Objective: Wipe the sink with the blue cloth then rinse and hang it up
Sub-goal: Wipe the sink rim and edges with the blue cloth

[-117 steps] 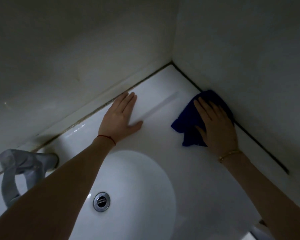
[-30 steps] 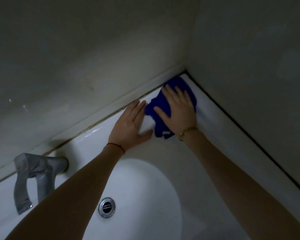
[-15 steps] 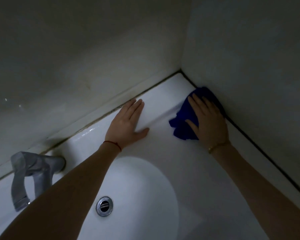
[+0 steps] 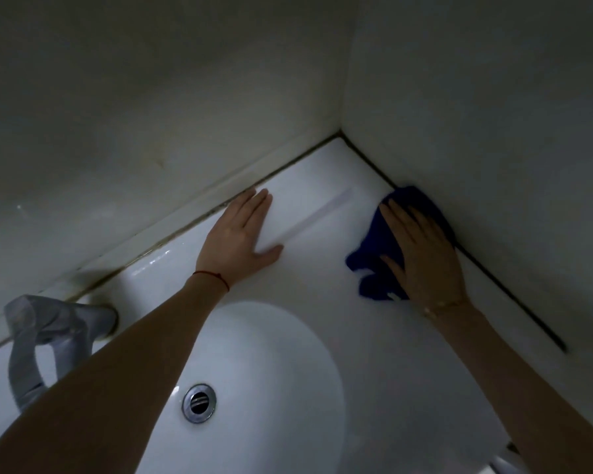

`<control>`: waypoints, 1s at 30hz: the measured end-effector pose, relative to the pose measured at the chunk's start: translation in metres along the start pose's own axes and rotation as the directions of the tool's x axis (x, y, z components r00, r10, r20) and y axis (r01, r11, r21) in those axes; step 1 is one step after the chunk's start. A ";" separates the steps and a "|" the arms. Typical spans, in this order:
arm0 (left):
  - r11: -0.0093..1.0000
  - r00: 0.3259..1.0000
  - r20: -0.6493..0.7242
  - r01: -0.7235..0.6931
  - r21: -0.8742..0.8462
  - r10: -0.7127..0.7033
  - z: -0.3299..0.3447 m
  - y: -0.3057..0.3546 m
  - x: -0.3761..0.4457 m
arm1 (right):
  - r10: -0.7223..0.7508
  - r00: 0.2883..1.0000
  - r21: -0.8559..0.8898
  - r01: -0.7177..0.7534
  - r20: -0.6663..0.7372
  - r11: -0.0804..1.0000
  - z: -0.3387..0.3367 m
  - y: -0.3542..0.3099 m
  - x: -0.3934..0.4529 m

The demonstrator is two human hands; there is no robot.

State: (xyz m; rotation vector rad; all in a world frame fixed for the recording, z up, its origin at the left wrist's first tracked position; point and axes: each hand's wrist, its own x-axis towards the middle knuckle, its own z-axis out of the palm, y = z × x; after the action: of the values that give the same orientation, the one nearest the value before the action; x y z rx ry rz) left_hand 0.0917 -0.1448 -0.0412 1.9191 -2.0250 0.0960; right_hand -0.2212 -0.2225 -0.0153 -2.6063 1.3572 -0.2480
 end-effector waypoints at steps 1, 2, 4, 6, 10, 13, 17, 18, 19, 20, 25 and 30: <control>1.000 1.000 0.005 0.000 0.002 0.000 0.000 0.000 0.000 | 0.002 1.000 -0.015 -0.002 0.006 1.000 -0.001 0.005 -0.013; 1.000 1.000 0.013 0.002 0.004 -0.002 0.000 0.001 0.000 | 0.011 1.000 -0.030 -0.010 0.015 0.999 -0.002 0.009 -0.021; 1.000 1.000 0.016 0.005 0.006 -0.005 0.001 0.000 0.001 | 0.022 1.000 -0.034 -0.021 0.022 0.999 -0.002 0.008 -0.016; 1.000 1.000 0.011 -0.001 0.006 0.001 0.001 0.001 0.001 | 0.000 0.999 -0.026 0.001 0.046 1.000 0.000 0.000 0.005; 1.000 1.000 0.001 -0.004 0.013 0.004 0.000 0.001 0.000 | 0.006 0.999 0.004 -0.006 0.039 1.000 0.008 -0.014 0.039; 1.000 1.000 0.005 -0.006 0.020 0.006 0.000 0.000 0.000 | 0.064 0.997 0.030 -0.063 -0.048 0.998 0.017 -0.022 0.046; 1.000 1.000 -0.011 -0.008 0.012 0.008 0.000 -0.001 -0.001 | 0.079 0.996 -0.012 -0.079 -0.042 0.997 0.013 -0.020 0.026; 1.000 1.000 -0.015 -0.011 0.011 0.011 0.001 -0.001 -0.001 | 0.076 0.996 -0.015 -0.076 -0.042 0.997 0.009 -0.014 0.010; 1.000 1.000 -0.017 -0.012 0.012 0.012 0.001 -0.001 -0.001 | 0.074 0.996 -0.016 -0.075 -0.045 0.997 0.005 -0.007 -0.009; 1.000 1.000 -0.019 -0.011 0.014 0.011 0.001 -0.001 -0.001 | 0.076 0.996 -0.020 -0.077 -0.051 0.997 0.002 0.002 -0.028; 1.000 1.000 -0.003 -0.005 0.014 0.006 0.002 0.000 0.000 | 0.089 0.996 -0.029 -0.090 -0.015 0.996 -0.003 0.017 -0.054; 1.000 1.000 0.003 -0.013 0.020 0.013 0.001 0.001 -0.001 | 0.051 0.998 -0.041 -0.050 0.028 0.998 0.005 -0.011 0.018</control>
State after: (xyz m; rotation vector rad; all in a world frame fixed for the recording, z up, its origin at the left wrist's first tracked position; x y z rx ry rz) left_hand 0.0905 -0.1444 -0.0417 1.9195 -2.0460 0.1164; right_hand -0.2011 -0.2312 -0.0168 -2.5936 1.4302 -0.1758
